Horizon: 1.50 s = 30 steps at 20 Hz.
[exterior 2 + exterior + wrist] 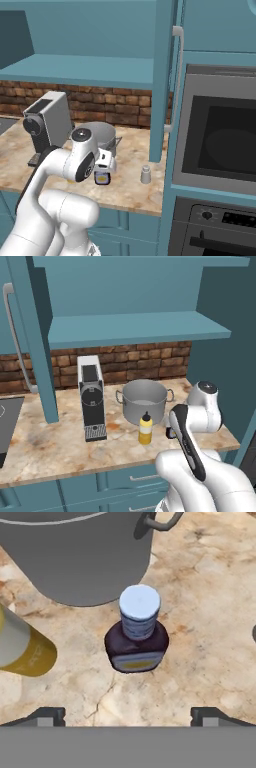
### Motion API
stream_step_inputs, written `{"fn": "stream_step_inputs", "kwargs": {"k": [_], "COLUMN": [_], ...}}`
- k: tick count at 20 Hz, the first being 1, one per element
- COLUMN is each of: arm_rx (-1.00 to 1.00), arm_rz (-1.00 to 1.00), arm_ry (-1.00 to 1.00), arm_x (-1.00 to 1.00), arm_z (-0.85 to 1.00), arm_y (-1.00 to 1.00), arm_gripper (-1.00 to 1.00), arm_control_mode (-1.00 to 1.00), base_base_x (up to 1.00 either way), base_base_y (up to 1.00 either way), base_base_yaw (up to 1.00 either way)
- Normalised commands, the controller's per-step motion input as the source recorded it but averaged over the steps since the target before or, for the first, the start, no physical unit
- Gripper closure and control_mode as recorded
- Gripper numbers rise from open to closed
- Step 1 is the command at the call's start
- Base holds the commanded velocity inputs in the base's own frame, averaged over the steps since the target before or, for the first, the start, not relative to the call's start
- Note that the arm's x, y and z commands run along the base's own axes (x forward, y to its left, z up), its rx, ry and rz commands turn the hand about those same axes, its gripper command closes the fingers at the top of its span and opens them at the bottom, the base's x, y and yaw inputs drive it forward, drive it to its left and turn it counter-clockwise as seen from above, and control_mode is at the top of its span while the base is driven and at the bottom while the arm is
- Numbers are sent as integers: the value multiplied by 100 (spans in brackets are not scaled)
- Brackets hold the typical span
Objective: There are various items on the counter. Only move the condiments/shakers into the cabinet.
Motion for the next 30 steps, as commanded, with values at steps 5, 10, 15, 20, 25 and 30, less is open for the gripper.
{"fn": "stream_step_inputs", "kwargs": {"k": [5,10,15,20,25,30], "arm_rx": [0,0,0,0,0,0], "arm_rz": [0,0,0,0,0,0], "arm_ry": [-5,-4,-3,-3,-5,-9], "arm_x": [6,9,18,21,18,11], "arm_z": [-13,-7,-7,-9,-12,-14], "arm_y": [-2,0,0,0,0,1], "arm_gripper": [-100,-100,-100,-100,-100,-100], "arm_control_mode": [-100,-100,-100,-100,-100,-100], "base_base_x": [0,0,0,0,0,0], "base_base_y": [0,0,0,0,0,0], "base_base_yaw": [0,0,0,0,0,0]}}
